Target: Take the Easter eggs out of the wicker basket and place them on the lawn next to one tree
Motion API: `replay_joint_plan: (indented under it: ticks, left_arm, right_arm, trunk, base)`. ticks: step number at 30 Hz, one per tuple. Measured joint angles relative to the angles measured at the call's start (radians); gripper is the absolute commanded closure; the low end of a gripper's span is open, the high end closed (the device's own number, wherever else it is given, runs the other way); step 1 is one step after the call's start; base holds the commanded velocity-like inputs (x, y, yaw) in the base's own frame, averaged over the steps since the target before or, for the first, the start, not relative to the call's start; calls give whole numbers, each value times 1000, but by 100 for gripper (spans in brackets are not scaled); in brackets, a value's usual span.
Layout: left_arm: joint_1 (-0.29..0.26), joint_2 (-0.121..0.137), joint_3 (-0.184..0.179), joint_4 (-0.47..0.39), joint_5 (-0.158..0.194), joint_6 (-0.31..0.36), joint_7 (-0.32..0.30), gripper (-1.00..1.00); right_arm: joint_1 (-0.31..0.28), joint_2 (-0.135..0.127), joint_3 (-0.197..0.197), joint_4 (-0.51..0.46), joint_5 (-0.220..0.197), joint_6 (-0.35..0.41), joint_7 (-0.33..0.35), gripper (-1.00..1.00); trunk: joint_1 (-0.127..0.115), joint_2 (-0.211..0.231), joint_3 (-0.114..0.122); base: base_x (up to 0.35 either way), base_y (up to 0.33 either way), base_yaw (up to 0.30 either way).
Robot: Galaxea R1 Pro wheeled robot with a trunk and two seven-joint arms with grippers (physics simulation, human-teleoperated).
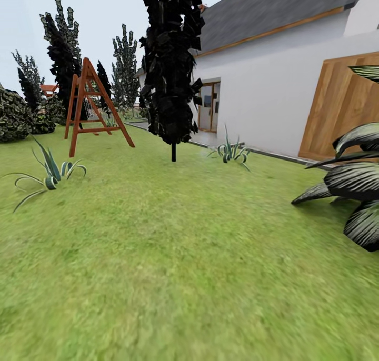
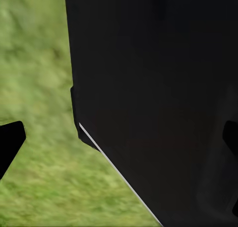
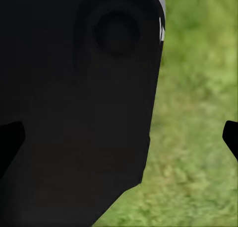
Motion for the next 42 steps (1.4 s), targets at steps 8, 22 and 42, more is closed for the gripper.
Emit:
replay_joint_plan:
  ticks: [8, 22, 42]
  left_arm:
    - [0, 0, 0, 0, 0, 0, 0, -100]
    - [0, 0, 0, 0, -1, 0, 0, -100]
    - [0, 0, 0, 0, -3, 0, 0, -100]
  right_arm:
    - [0, 0, 0, 0, 0, 0, 0, -100]
    - [0, 0, 0, 0, 0, 0, 0, -100]
    - [0, 0, 0, 0, 0, 0, 0, -100]
  trunk:
    - [0, 0, 0]
    - [0, 0, 0]
    - [0, 0, 0]
  base:
    - [315, 143, 0]
    - [315, 143, 0]
    - [315, 143, 0]
